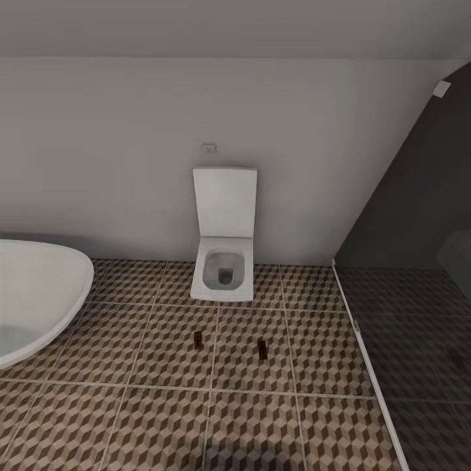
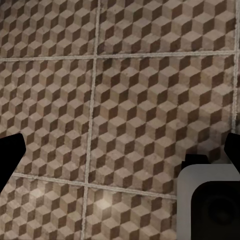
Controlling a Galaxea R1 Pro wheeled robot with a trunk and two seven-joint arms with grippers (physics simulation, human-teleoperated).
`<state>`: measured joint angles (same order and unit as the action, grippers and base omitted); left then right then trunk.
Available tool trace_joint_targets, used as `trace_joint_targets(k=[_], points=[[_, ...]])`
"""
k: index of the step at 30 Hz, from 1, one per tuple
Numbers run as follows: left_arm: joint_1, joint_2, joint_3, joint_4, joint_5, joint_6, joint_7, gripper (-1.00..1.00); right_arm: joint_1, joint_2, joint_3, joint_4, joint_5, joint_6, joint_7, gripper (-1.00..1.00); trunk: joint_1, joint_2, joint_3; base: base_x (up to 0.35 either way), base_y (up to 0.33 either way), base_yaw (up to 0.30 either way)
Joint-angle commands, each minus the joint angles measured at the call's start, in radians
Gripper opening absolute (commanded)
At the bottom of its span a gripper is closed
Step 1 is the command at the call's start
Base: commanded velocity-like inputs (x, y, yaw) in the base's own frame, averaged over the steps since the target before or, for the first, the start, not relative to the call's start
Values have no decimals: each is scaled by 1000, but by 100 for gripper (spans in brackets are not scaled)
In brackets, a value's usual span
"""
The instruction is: Take the four mousetraps from the cabinet in the bathroom and place them on the bathroom floor. Make sure all four end up on the same floor surface, and ensure that at least two of them are either under or directly next to the same bathroom sink.
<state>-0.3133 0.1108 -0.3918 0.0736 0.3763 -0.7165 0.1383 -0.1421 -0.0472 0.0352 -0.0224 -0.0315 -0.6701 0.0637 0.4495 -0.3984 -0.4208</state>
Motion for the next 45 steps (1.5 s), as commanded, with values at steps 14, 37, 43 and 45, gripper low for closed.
trace_joint_targets(k=[14, 37, 43, 45], points=[[-1, 0, -9, 3, 3, -4, 4, 100, -1, 0, 3, 1, -4, -3, 4, 100, 0, -2, -1, 0, 0, 0], [-1, 0, -9, 3, 3, -4, 4, 100, -1, 0, 3, 1, -4, -3, 4, 100, 0, -2, -1, 0, 0, 0], [-1, 0, -9, 3, 3, -4, 4, 100, -1, 0, 3, 1, -4, -3, 4, 100, 0, -2, -1, 0, 0, 0], [-1, -1, -9, 3, 3, -4, 4, 100, -1, 0, 3, 1, -4, -3, 4, 100, 0, -2, -1, 0, 0, 0]])
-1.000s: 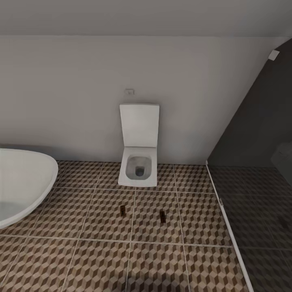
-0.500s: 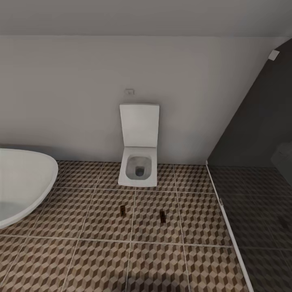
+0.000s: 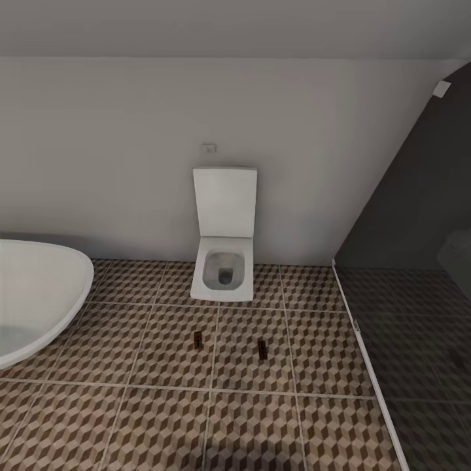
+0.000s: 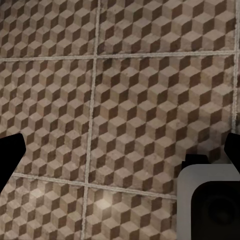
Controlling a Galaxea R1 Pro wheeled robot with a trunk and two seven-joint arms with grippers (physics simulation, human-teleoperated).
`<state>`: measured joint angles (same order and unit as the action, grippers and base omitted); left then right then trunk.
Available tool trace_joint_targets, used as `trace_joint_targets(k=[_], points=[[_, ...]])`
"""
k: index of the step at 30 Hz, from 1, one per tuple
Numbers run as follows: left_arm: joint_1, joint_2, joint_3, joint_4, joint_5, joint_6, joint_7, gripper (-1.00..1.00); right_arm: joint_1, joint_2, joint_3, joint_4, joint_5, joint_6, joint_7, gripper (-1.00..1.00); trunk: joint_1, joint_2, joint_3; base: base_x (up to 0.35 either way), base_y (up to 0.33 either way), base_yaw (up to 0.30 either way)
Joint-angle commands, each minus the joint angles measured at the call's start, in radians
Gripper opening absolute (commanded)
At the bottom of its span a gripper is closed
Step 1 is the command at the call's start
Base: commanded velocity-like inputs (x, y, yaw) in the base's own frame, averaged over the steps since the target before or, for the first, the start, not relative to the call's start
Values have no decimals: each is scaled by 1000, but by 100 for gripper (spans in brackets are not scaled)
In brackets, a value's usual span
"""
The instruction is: Take the four mousetraps from the cabinet in the bathroom and place them on the bathroom floor. Make sure all four end up on the same floor surface, and ensure that at least two of them are either under or directly next to the same bathroom sink.
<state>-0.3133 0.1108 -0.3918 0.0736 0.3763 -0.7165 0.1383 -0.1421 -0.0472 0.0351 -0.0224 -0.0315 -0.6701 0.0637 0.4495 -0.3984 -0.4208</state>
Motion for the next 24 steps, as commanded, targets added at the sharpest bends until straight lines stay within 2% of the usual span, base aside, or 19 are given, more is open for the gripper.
trace_joint_targets(k=[1, 24], points=[[-1, -1, -9, 3, 3, -4, 4, 100, -1, 0, 3, 1, -4, -3, 4, 100, 0, -2, -1, 0, 0, 0], [-1, 0, -9, 3, 3, -4, 4, 100, -1, 0, 3, 1, -4, -3, 4, 100, 0, -2, -1, 0, 0, 0]])
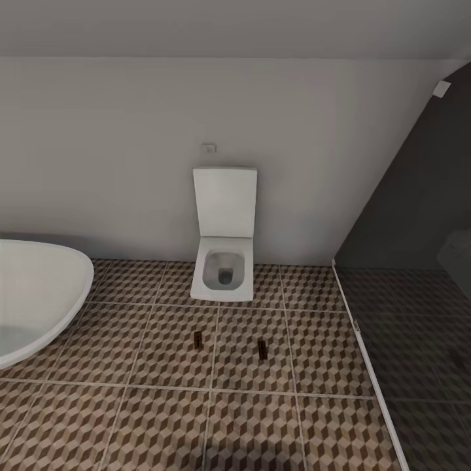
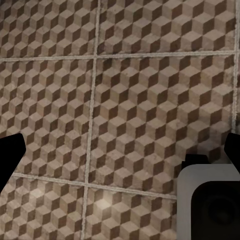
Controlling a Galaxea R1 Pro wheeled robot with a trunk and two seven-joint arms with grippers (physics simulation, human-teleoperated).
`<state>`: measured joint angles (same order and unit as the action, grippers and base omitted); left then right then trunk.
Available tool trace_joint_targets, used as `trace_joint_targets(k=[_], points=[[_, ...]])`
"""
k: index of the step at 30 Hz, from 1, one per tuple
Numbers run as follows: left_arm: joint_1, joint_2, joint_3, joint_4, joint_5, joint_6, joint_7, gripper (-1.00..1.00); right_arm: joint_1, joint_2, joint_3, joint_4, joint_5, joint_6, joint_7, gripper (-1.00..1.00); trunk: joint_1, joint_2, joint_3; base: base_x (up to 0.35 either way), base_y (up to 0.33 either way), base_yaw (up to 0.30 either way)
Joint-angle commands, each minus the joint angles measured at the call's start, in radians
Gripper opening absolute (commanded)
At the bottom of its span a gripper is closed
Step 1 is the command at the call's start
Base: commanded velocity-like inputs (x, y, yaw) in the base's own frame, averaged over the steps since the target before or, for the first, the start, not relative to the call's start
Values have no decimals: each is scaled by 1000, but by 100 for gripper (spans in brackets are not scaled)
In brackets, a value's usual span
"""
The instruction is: Take the four mousetraps from the cabinet in the bathroom and place them on the bathroom floor. Make sure all four end up on the same floor surface, and ensure that at least two of them are either under or directly next to the same bathroom sink.
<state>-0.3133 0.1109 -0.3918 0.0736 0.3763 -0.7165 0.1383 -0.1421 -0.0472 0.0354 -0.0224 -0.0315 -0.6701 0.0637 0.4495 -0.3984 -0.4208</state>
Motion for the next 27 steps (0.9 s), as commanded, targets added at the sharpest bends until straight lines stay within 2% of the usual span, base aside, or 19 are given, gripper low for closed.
trace_joint_targets(k=[1, 27], points=[[-1, -1, -9, 3, 3, -4, 4, 100, -1, 0, 3, 1, -4, -3, 4, 100, 0, -2, -1, 0, 0, 0], [-1, 0, -9, 3, 3, -4, 4, 100, -1, 0, 3, 1, -4, -3, 4, 100, 0, -2, -1, 0, 0, 0]])
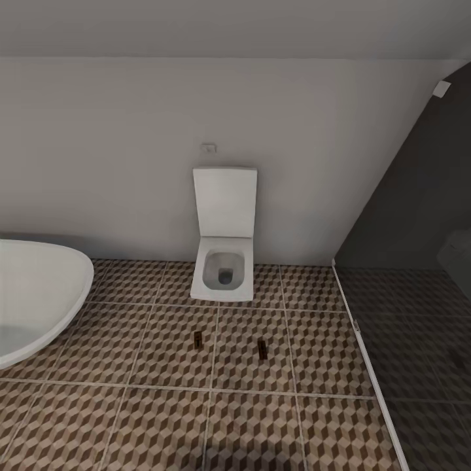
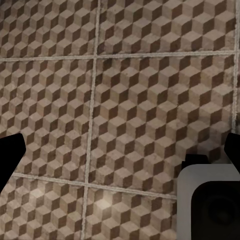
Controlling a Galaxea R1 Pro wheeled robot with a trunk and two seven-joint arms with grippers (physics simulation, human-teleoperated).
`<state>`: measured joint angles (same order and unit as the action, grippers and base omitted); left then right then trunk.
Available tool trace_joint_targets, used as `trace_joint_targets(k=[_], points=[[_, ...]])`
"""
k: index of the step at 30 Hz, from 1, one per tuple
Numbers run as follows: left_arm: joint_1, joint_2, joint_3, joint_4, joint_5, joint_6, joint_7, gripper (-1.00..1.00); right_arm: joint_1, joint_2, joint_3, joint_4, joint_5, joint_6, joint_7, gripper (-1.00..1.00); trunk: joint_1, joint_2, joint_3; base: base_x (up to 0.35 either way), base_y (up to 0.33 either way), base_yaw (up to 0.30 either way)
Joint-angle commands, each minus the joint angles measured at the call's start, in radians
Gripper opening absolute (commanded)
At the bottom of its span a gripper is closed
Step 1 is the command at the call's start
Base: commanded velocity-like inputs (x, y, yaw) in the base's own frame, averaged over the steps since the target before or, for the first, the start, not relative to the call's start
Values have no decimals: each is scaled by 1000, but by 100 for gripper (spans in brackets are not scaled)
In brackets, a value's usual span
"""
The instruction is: Take the four mousetraps from the cabinet in the bathroom and place them on the bathroom floor. Make sure all four end up on the same floor surface, and ensure that at least two of them are either under or directly next to the same bathroom sink.
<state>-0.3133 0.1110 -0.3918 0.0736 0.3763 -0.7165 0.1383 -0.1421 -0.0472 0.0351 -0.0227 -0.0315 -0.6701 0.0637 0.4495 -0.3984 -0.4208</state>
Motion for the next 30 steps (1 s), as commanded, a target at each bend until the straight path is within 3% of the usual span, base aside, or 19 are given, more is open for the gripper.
trace_joint_targets(k=[1, 30], points=[[-1, -1, -9, 3, 3, -4, 4, 100, -1, 0, 3, 1, -4, -3, 4, 100, 0, -2, -1, 0, 0, 0], [-1, -1, -9, 3, 3, -4, 4, 100, -1, 0, 3, 1, -4, -3, 4, 100, 0, -2, -1, 0, 0, 0]])
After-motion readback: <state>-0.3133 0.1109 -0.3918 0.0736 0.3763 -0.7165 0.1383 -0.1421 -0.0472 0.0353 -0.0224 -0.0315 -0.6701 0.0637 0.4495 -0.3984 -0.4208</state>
